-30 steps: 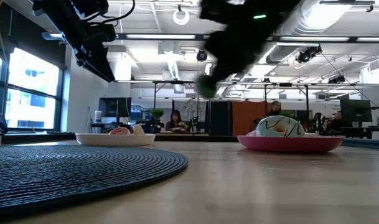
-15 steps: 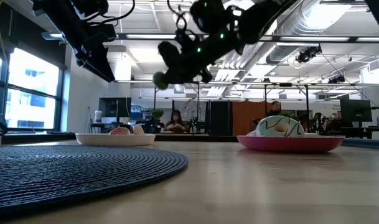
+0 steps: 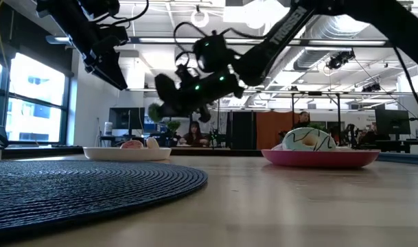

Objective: Pick & Place donuts
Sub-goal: Put the small green donut on the white plate

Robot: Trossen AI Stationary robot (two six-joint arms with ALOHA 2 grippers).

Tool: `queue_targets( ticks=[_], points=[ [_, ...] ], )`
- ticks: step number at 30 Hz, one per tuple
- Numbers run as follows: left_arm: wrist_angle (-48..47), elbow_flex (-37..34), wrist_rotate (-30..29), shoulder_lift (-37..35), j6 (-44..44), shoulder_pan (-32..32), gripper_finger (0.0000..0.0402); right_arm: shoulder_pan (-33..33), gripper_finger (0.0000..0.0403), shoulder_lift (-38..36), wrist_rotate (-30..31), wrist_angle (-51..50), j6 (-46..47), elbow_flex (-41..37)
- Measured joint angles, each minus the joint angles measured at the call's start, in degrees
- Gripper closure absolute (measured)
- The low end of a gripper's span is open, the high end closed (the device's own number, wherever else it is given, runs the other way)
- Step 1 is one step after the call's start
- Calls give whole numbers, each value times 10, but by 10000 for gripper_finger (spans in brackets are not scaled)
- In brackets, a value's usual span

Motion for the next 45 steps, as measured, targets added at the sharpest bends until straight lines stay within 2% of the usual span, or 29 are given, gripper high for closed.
queue_targets(
  ticks=[11, 20, 30, 37, 45],
  points=[
    [-1, 0, 1, 0, 0, 0, 254, 1, 388, 84, 17, -121, -20, 140],
    [-11, 0, 7, 0, -2, 0, 254, 1, 367, 86, 10, -143, -11, 138],
    [-11, 0, 21, 0, -3, 0, 254, 1, 284, 86, 17, -144, -24, 138],
    [-10, -1, 21, 0, -3, 0, 254, 2, 250, 79, -19, -133, -28, 138],
    [114, -72, -12, 31, 0, 0, 254, 2, 251, 79, -42, -104, -24, 138]
  ],
)
